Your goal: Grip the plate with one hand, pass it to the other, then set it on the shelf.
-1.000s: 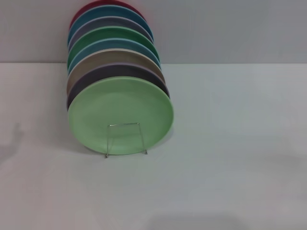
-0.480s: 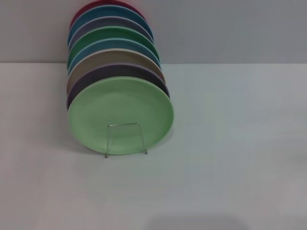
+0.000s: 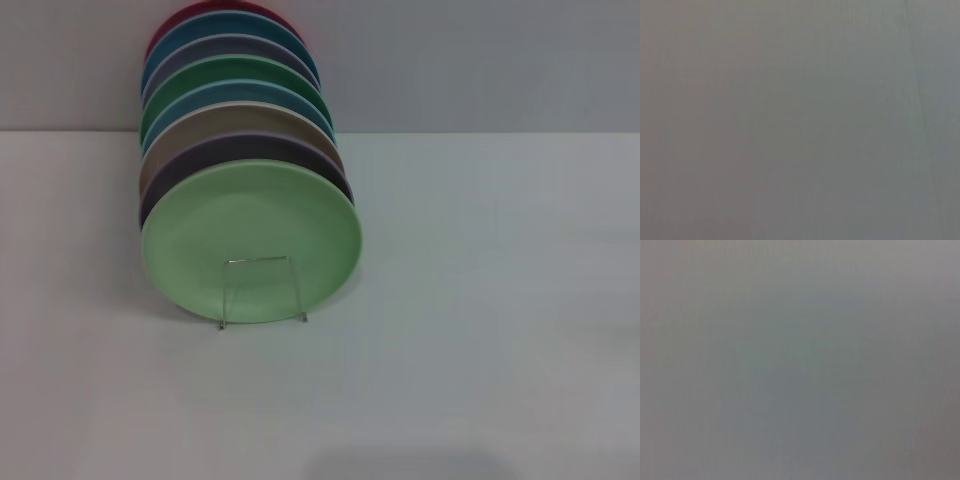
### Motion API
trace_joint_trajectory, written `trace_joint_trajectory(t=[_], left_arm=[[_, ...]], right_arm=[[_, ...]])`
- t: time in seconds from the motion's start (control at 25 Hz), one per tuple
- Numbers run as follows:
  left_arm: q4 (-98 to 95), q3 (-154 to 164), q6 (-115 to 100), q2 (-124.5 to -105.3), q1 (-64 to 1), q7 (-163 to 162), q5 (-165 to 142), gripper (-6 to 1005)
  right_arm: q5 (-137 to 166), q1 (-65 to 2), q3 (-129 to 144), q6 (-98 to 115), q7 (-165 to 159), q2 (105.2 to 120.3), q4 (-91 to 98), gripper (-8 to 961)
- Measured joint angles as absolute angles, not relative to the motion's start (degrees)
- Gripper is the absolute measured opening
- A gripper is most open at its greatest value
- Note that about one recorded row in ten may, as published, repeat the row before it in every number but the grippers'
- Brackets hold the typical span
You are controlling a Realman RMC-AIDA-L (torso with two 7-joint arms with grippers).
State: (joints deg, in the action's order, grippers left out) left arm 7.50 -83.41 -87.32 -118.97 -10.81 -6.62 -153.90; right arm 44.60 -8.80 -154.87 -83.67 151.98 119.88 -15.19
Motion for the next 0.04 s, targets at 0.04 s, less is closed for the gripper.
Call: trace_joint_trajectory(t=[0.04], left_arm=[[7.49, -83.09, -87.31, -118.99, -10.81, -6.62, -153.89, 795]], right_arm=[[44.6, -8.81, -154.83, -83.66, 151.98, 119.89, -15.16, 695]])
